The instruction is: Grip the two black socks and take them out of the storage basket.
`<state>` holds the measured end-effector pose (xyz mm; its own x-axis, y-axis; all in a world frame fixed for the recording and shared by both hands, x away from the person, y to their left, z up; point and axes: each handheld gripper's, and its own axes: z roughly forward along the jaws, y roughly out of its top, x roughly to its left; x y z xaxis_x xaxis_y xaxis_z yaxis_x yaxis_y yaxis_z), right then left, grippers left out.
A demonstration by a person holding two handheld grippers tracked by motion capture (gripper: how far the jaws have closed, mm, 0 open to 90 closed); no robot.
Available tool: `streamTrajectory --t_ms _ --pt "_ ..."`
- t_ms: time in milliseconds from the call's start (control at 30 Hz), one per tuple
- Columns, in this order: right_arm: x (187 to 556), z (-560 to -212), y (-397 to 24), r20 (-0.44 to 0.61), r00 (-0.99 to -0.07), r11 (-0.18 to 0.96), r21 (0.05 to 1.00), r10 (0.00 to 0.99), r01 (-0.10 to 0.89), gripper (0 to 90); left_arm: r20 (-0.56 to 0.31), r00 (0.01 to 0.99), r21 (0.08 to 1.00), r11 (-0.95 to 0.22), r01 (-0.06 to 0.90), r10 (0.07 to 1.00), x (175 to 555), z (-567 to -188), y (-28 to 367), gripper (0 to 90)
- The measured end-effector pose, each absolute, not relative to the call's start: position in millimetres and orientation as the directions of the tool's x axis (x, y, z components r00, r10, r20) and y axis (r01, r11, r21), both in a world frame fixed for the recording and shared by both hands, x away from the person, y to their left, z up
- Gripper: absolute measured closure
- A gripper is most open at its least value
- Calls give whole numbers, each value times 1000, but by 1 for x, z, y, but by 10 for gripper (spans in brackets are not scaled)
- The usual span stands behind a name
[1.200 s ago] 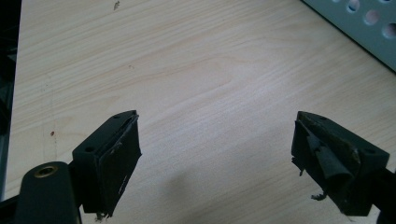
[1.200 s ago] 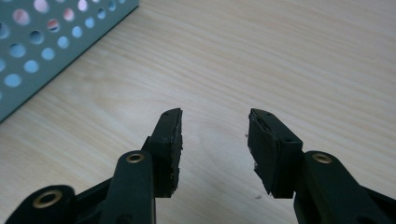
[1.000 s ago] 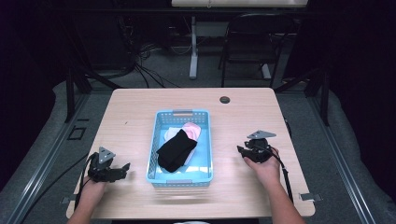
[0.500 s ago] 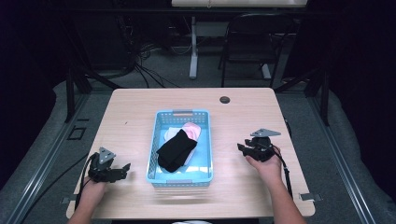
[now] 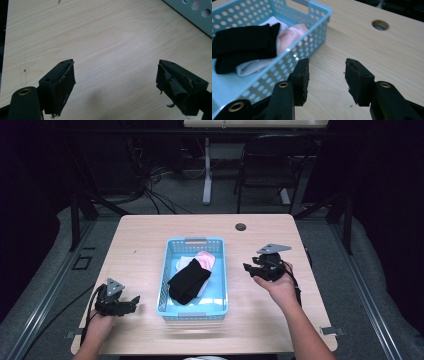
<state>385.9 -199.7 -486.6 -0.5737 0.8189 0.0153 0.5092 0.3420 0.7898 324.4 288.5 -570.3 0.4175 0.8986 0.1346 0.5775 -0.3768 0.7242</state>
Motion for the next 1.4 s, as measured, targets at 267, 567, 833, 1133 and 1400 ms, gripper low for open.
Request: streamTrajectory --t_ms 267,567,833,1133,1400 --pt "405 -469 -161 47 -656 401 758 753 514 566 133 416 723 -375 580 900 324 -571 288 155" --pt "421 -452 -124 39 -710 435 767 703 472 529 134 419 725 -377 576 898 324 -570 289 155" --pt "428 -443 -92 49 -765 459 774 642 435 476 134 420 727 -377 574 898 323 -570 289 155" --pt "437 -449 -68 17 -742 469 765 670 440 523 132 420 728 -376 574 898 323 -570 288 155" --pt "442 -462 -54 -16 -760 543 709 650 449 549 137 424 728 -381 569 895 323 -569 289 155"
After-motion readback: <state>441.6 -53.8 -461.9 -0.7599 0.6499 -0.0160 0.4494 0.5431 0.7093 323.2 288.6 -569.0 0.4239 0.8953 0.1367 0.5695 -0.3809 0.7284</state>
